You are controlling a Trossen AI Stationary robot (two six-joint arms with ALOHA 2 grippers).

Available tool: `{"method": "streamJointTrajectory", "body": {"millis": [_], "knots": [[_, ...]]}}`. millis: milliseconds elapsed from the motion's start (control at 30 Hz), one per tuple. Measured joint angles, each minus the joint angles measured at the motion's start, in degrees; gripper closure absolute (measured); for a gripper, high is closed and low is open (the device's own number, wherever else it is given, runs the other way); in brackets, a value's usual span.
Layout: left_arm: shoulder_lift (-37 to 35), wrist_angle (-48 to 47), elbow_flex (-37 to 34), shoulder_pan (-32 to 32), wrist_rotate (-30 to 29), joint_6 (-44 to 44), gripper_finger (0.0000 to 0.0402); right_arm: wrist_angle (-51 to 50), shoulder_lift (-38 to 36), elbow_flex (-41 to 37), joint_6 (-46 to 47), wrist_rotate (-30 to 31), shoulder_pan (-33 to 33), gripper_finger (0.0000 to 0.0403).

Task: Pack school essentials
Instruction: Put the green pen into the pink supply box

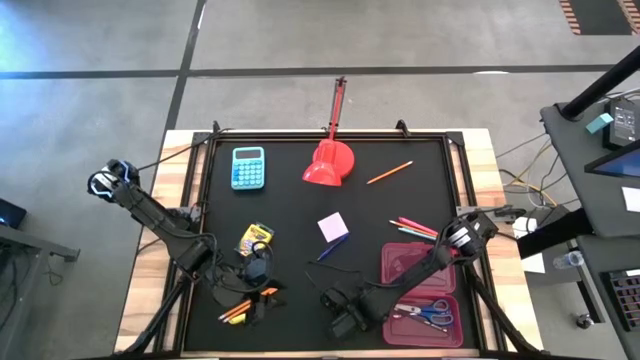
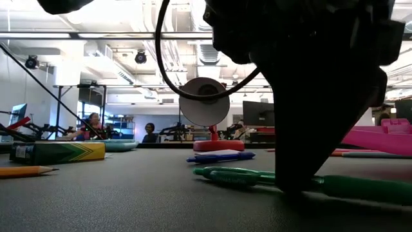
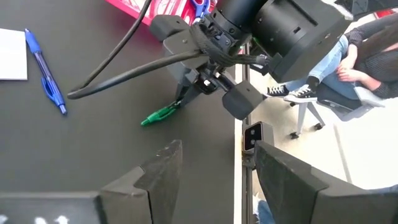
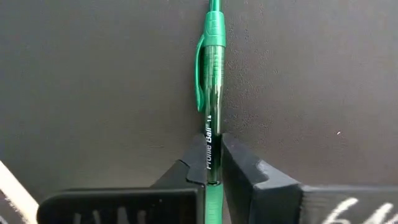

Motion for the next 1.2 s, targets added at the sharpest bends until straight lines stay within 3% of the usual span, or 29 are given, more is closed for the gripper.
{"method": "streamJointTrajectory", "body": {"millis": [233,400,633,767,1000,1200], "knots": [[0.0,0.1,0.0,0.0,0.0,-0.2,0.0217,-0.3,-6.5,0.0,-4.0,0.3,0.7,0.0388],[0.0,0.8,-0.1,0.0,0.0,-0.2,0.0217,-5.8,-12.1,0.0,-4.1,0.5,3.0,0.0389],[0.0,0.9,-0.1,0.1,-0.5,0.0,0.0217,-18.4,-18.7,0.1,5.9,0.4,11.5,0.0389],[0.0,0.9,-0.1,0.3,-2.1,0.1,0.0217,-25.2,-19.1,0.1,14.1,0.2,17.2,0.0389],[0.0,4.6,-0.1,2.3,-5.4,-0.2,0.0217,-31.3,-17.7,-0.4,16.3,0.0,22.3,0.0390],[0.0,14.4,-0.1,4.9,-10.2,1.6,0.0217,-29.8,-17.6,-6.6,9.1,-3.4,22.3,0.0390]]}}
